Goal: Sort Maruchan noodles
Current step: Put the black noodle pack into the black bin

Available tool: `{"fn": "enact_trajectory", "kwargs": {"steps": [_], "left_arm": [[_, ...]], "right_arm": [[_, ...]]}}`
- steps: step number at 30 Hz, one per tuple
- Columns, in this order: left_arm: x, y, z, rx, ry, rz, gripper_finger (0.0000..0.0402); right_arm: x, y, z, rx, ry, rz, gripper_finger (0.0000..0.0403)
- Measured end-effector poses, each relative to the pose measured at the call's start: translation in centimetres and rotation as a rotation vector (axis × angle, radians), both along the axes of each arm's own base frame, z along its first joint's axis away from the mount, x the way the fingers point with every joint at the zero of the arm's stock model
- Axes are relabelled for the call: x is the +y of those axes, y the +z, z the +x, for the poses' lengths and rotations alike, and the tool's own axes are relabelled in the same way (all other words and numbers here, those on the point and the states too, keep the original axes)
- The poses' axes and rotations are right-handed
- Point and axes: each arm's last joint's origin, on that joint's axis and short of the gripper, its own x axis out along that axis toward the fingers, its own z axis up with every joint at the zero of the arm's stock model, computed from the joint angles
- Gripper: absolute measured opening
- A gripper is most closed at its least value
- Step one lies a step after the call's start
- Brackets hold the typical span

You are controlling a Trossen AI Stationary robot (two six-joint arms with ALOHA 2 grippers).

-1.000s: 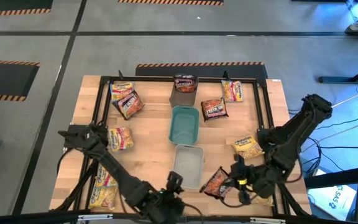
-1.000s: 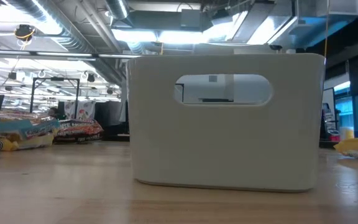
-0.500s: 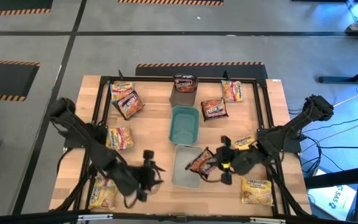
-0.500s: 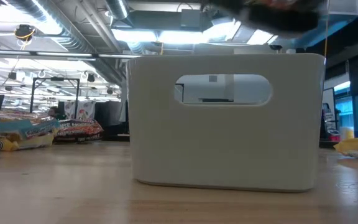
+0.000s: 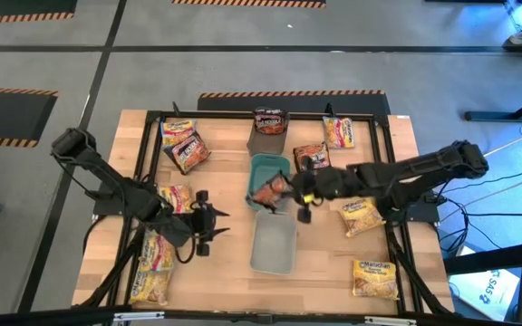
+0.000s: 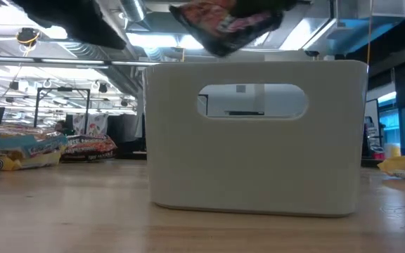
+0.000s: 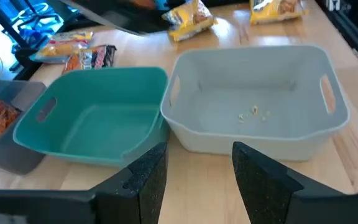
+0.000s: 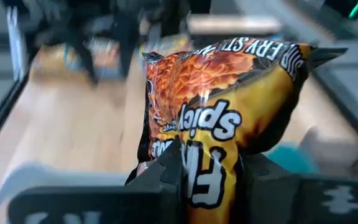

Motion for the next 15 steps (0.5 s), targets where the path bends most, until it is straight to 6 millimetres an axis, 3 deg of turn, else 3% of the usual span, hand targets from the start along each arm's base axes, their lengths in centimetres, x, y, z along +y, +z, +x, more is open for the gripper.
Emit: {"fn": "enact_trajectory", "kwargs": {"steps": [6,15], "left_arm": [[0.6,-0.3,0.5,-0.015,0.065,0.045,0.0176],[4.9,-0.3,2.5,-0.005,0.216,-0.019,0.0229]], "right_arm": [[-2.6,-1.6,1.0,-0.184,0.047,0.042,0.006],[-3.5,-4.2,1.8,-0.426,0.041,0.001,0.006]]}}
